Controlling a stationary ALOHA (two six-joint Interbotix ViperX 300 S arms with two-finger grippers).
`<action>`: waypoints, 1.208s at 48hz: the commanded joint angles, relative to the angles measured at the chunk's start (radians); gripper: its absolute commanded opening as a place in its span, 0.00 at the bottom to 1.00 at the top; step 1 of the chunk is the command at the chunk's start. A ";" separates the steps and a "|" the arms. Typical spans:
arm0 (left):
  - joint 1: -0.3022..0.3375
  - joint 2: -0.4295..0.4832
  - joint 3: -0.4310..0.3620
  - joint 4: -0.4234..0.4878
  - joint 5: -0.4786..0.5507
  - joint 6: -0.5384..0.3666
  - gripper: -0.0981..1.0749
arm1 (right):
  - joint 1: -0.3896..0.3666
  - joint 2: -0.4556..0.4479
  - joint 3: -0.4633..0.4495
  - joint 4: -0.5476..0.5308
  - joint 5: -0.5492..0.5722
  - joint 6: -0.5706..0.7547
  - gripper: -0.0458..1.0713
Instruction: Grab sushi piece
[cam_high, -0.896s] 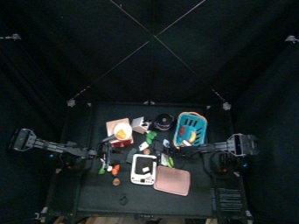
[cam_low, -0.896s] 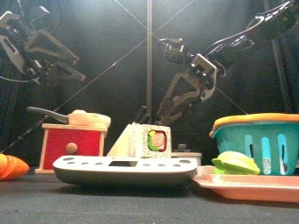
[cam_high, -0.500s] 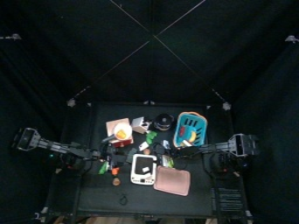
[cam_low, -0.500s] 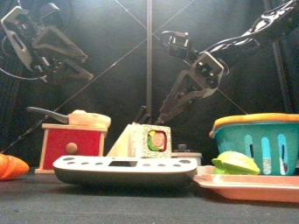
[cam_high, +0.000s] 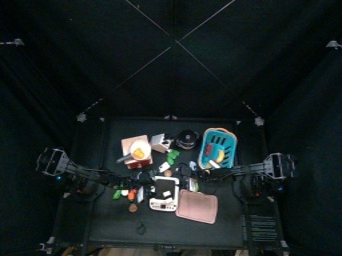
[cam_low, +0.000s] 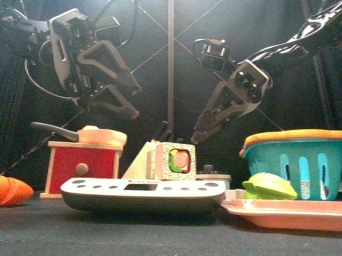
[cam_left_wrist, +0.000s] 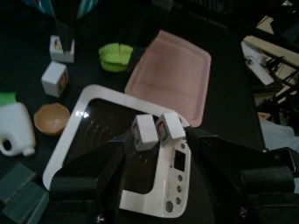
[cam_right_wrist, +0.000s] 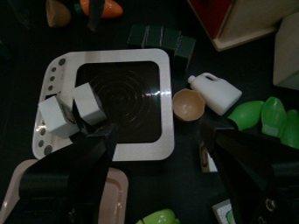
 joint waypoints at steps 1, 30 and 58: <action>0.005 0.014 -0.051 0.002 0.061 0.003 0.83 | 0.000 -0.046 -0.002 0.017 -0.006 -0.002 0.96; 0.110 0.141 -0.281 0.225 0.394 -0.008 0.83 | 0.002 -0.048 0.011 0.038 -0.003 0.000 0.96; 0.117 0.202 -0.295 0.233 0.387 -0.009 0.83 | 0.002 -0.040 0.008 0.038 -0.002 -0.002 0.96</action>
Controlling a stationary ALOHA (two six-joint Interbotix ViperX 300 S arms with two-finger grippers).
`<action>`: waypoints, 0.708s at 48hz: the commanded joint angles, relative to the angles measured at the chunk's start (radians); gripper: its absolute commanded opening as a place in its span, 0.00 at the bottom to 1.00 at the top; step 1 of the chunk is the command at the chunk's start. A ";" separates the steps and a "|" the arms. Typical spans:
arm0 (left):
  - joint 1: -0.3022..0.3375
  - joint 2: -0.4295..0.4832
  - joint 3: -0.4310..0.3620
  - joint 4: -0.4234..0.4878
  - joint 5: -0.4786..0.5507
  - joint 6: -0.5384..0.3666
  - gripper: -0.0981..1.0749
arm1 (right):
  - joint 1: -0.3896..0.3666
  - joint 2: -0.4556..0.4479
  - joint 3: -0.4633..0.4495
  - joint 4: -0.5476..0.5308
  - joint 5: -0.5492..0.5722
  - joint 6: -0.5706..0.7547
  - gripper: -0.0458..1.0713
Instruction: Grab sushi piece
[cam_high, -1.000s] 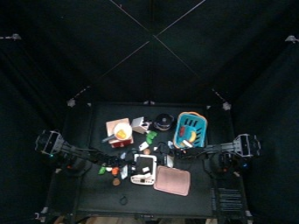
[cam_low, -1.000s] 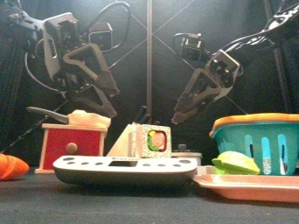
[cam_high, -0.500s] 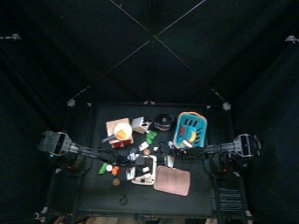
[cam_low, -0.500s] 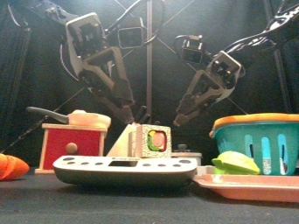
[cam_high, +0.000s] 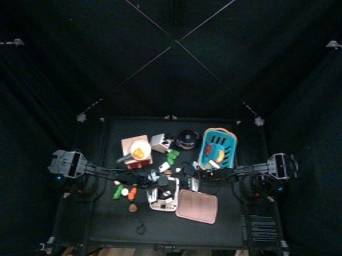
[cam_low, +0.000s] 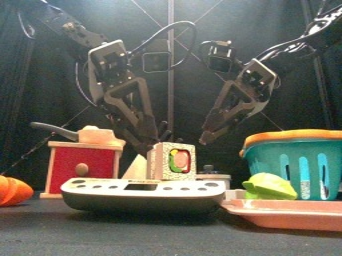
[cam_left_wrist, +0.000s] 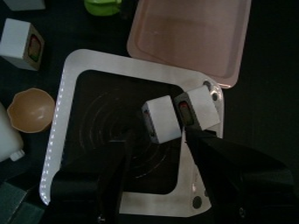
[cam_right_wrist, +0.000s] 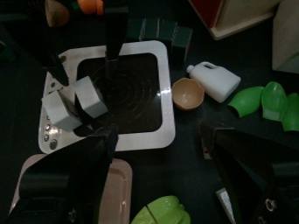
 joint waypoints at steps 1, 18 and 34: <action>0.000 -0.006 -0.026 0.002 -0.008 -0.002 0.83 | 0.002 -0.025 -0.012 0.002 -0.003 -0.003 0.96; 0.005 0.026 -0.040 0.002 -0.012 -0.002 0.83 | 0.000 -0.023 -0.014 0.002 -0.005 -0.003 0.96; 0.018 0.046 -0.041 -0.002 -0.023 -0.002 0.82 | -0.002 -0.023 -0.012 0.002 -0.003 -0.003 0.96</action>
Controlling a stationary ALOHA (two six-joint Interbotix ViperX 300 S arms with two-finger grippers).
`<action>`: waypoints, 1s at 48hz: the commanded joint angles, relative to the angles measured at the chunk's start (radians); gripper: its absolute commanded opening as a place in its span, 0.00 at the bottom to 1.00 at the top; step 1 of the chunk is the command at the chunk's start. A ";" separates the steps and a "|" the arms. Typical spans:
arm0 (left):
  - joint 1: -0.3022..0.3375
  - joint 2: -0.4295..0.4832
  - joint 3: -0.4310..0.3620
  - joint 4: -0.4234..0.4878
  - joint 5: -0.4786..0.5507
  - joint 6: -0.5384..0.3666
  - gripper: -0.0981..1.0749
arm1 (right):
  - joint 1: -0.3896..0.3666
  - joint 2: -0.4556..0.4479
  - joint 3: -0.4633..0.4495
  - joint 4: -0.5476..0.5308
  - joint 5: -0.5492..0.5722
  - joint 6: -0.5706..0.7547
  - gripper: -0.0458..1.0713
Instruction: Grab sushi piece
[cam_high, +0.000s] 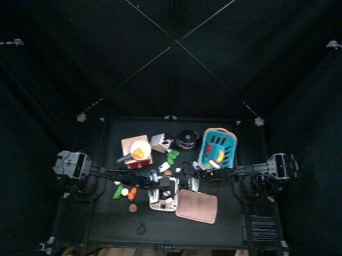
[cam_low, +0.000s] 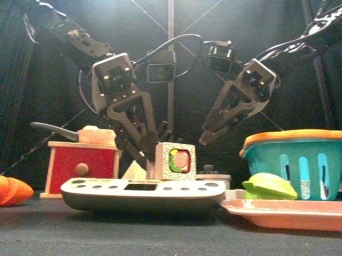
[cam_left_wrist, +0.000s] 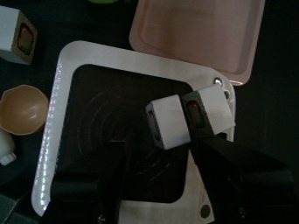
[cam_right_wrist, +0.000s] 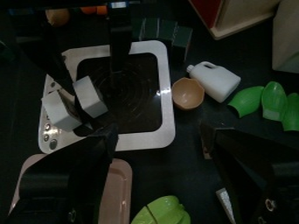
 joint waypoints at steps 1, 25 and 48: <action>0.011 -0.008 -0.025 -0.002 -0.017 0.000 0.82 | -0.003 -0.023 -0.014 0.002 -0.003 -0.002 0.96; 0.021 -0.020 -0.018 -0.026 -0.038 0.002 0.61 | -0.008 -0.009 -0.014 0.002 -0.003 -0.002 0.96; 0.021 -0.140 0.044 -0.028 -0.006 0.000 0.61 | -0.008 -0.002 -0.014 0.002 -0.003 -0.002 0.96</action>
